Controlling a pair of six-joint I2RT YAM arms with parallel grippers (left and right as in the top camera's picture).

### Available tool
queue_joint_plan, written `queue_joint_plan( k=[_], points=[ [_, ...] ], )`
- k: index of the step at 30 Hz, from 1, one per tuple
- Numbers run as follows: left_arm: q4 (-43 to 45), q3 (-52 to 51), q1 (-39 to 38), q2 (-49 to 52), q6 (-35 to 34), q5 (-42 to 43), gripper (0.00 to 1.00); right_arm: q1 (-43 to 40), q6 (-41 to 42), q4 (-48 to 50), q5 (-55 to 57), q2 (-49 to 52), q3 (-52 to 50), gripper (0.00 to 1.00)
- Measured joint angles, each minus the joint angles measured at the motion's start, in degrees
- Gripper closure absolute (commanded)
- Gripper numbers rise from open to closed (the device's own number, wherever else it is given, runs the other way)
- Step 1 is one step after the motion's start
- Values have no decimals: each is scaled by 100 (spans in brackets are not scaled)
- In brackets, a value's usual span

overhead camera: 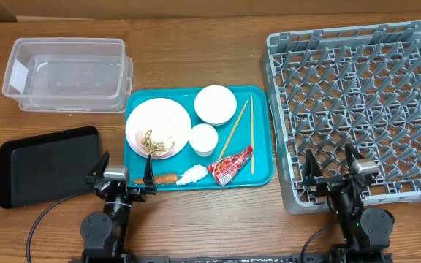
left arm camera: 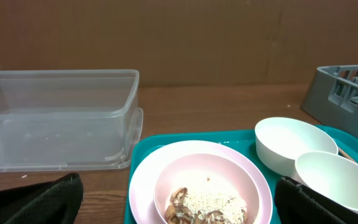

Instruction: Sort waste into correct bins and load items into the dishwasher

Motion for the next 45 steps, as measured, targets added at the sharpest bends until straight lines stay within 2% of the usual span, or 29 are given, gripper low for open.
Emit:
queue_joint_plan(
  k=[9,45],
  points=[
    [-26,0,0,0,334,-374,0,-2,2,0,0,0,0,0],
    [-28,0,0,0,343,-439,0,-2,2,2,0,0,0,0]
  ],
)
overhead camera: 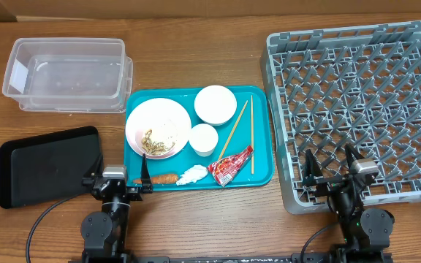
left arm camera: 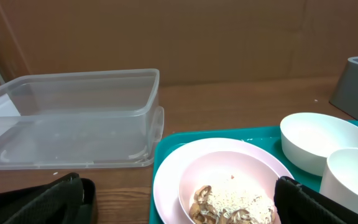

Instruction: Sort waste into correct bins and load items into the dishwasher

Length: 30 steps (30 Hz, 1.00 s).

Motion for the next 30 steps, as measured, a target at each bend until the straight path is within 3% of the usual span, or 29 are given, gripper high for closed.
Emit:
queue_joint_plan(
  k=[10,17,23,30],
  points=[
    [4,0,0,0,-11,2,0,2,-2,-2,0,0,0,0],
    [-66,11,0,59,-540,-4,0,0,310,-4,2,0,0,0],
    [-1119,538,0,387,-765,-42,0,2,542,-496,133,37,175,0],
    [-1945,1873,0,1598,-876,-28,0,2,608,-1021,422,828,1217,0]
  ],
)
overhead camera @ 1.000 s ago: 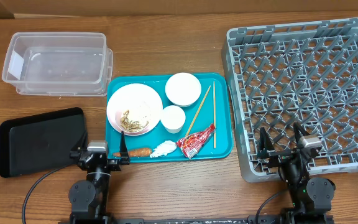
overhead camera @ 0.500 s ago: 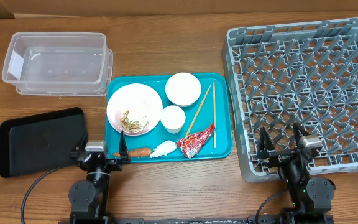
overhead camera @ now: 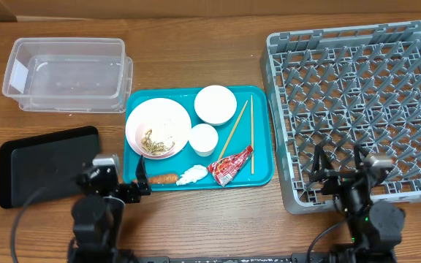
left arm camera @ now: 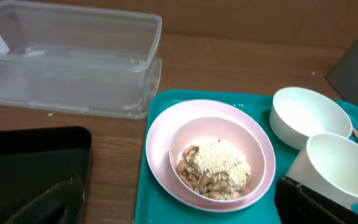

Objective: Sort waste into correct bins and load items into the dishwasher
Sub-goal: 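Grasp the white cup with the left gripper and lift it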

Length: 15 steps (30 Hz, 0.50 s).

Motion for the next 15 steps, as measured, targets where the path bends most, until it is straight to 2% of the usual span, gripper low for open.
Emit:
queue_joint_plan(
  k=[6,15],
  points=[
    [-1204,1628,0,1757,-52,330,0,-2,20,-883,74,1504,1204,0],
    [-4065,4098,0,4065,103,1158,0,-2,33,-2804,-42,3731,3534,0]
  ],
)
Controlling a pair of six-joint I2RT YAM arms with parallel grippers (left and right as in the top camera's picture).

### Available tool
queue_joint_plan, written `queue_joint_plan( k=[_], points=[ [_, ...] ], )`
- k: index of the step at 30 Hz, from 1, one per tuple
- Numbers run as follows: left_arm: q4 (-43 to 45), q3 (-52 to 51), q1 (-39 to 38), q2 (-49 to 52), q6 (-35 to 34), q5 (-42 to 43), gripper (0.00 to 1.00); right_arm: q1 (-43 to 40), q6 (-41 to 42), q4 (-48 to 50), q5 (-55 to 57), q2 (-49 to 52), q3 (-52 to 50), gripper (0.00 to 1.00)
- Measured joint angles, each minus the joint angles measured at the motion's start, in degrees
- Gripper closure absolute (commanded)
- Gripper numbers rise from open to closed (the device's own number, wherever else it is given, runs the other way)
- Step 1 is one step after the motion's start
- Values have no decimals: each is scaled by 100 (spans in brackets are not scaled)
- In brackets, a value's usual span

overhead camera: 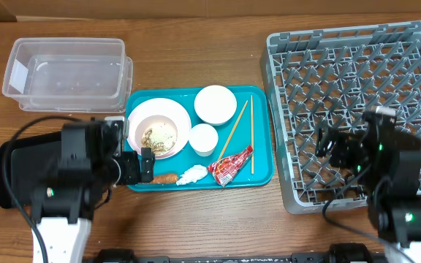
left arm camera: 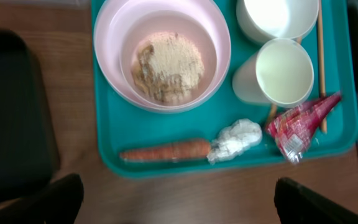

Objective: Sort waste into correct bins and load items into the dishwasher
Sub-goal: 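Grasp the white cup with the left gripper and lift it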

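Observation:
The teal tray (left arm camera: pixel 107 152) holds a pink bowl of food scraps (left arm camera: pixel 166 56) on a pink plate, a white bowl (left arm camera: pixel 278 15), a white cup (left arm camera: pixel 281 71), chopsticks (left arm camera: pixel 320 56), a red wrapper (left arm camera: pixel 300 127), a crumpled white tissue (left arm camera: pixel 235 140) and a carrot (left arm camera: pixel 166 150). My left gripper (left arm camera: pixel 179 205) hangs open and empty above the tray's near edge, looking straight down. My right gripper (overhead camera: pixel 336 146) is raised over the near left part of the grey dish rack (overhead camera: pixel 357 88), with its fingers apart and empty.
A black tray (overhead camera: pixel 28 157) lies left of the teal tray, partly under my left arm. A clear plastic bin (overhead camera: pixel 68 73) stands at the back left. The rack fills the right side of the table.
Both arms have risen from the table's front edge. My left gripper now points down over the tray's near edge instead of looking across it. My right gripper now sits over the rack.
Both arms rested low at the table's front edge, with the left wrist camera looking level at the bin and bowls. The left view then shifted a little, then tilted downward. Now both arms are raised over the tray and the rack. No object has moved.

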Motion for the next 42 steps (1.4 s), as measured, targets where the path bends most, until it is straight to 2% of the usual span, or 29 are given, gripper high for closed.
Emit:
queue_joint_plan(
  k=[6,12,18,26,32,36,38,42],
  points=[
    [-271,372,0,608,-2,190,0,0,2,-260,-168,697,291,0],
    [737,374,-4,1108,-208,597,0,0,2,-98,-343,789,291,0],
    [1604,396,-258,1808,-507,741,10,0,2,-31,-280,789,291,0],
    [2081,398,-1016,3010,-614,789,14,2,4,-101,-254,892,291,0],
    [2347,398,-1353,3536,-636,789,21,0,0,-236,-219,1027,291,0],
    [2546,398,-1556,3829,-638,789,48,0,2,-245,-212,1058,291,0],
    [2553,398,-1626,3934,-634,785,68,0,2,-243,-212,1078,291,0],
    [2553,398,-1652,3998,-629,787,96,0,2,-271,-212,1141,291,0]
  ],
)
